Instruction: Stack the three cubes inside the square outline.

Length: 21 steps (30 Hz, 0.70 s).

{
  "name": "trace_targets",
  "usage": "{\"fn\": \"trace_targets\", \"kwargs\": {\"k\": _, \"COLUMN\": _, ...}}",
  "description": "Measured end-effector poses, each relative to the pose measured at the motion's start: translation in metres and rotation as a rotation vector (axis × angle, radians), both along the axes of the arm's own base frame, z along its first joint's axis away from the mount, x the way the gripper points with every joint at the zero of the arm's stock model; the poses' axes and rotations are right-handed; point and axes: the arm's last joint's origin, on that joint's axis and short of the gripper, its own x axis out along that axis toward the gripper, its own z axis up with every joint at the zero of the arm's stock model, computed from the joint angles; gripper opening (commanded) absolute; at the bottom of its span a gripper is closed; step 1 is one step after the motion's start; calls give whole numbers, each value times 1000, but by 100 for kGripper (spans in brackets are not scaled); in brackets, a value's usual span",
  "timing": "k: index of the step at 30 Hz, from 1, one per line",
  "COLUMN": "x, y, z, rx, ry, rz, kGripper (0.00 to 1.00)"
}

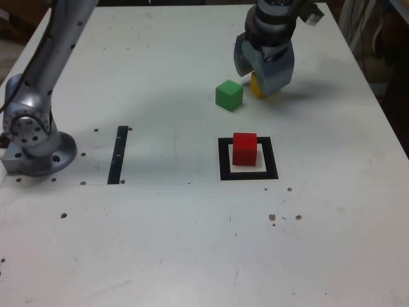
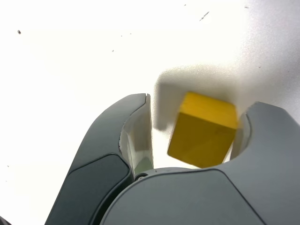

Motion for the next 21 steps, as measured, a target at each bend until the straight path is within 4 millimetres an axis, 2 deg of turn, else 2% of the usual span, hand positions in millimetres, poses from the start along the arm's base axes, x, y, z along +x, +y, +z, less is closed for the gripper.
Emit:
{"fn": "trace_targets", "kwargs": {"k": 9, "x": 1, "y": -1, "z": -4, "rx": -39, "ry": -14, "rz": 0, "kGripper": 28}}
{"fn": "trace_targets", "kwargs": {"k": 13, "x": 1, "y": 0, "z": -4, "rx": -55, "ry": -37, "rz": 47, "kGripper": 24}}
{"fn": "trace_targets", "kwargs": {"k": 16, "x": -1, "y": -1, "z": -1, "rx": -54, "ry": -72, "rz": 143, "kGripper": 24}}
{"fn": "trace_targets", "kwargs": {"k": 19, "x": -3, "y": -2, "z": 9, "rx": -49, "ry": -97, "rz": 217, "kGripper": 24}}
{"fn": "trace_targets", "kwargs": {"k": 21, "x": -4, "y": -2, "z": 30, "rx": -36, "ry": -126, "rz": 229, "kGripper": 24}}
